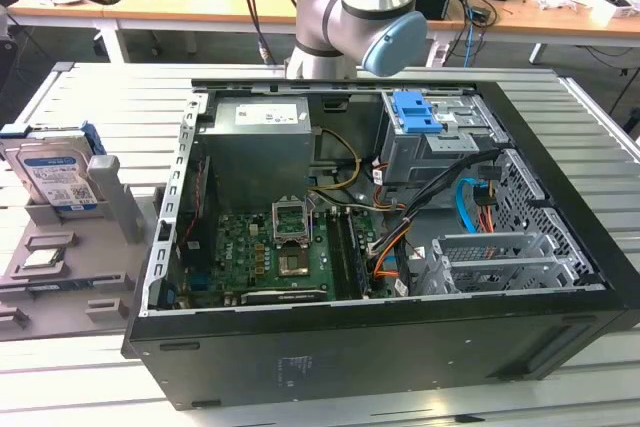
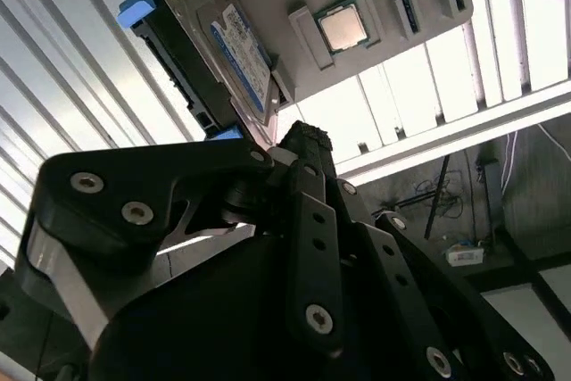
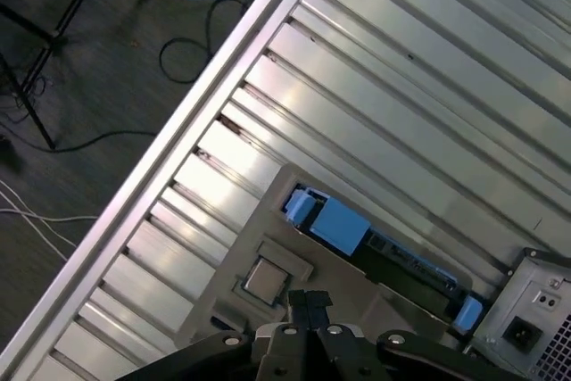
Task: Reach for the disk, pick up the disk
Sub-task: 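Pick up the disk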
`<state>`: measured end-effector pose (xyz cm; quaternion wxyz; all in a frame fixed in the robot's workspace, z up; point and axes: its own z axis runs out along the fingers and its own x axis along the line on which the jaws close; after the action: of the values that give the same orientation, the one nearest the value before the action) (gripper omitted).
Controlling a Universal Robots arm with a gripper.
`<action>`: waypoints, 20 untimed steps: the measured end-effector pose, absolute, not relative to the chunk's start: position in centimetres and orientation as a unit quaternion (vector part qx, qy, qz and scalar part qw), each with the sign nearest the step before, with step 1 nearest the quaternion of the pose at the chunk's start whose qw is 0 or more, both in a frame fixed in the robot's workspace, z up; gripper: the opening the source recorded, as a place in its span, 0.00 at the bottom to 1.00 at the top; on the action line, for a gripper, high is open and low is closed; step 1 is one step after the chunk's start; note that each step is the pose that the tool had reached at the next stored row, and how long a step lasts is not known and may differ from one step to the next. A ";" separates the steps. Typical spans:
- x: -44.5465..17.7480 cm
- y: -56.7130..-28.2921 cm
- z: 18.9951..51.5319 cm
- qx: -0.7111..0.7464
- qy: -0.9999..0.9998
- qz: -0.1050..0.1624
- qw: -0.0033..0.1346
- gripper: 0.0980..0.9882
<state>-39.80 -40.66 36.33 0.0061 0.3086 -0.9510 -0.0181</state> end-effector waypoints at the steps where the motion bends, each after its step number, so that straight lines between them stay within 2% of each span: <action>1: -39.8 -40.7 36.3 0.312 -0.950 -0.018 0.006 0.01; 20: -39.8 -40.7 36.3 0.406 -0.914 -0.017 0.008 0.01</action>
<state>-39.80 -40.66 36.34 0.0080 0.4056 -0.9139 -0.0174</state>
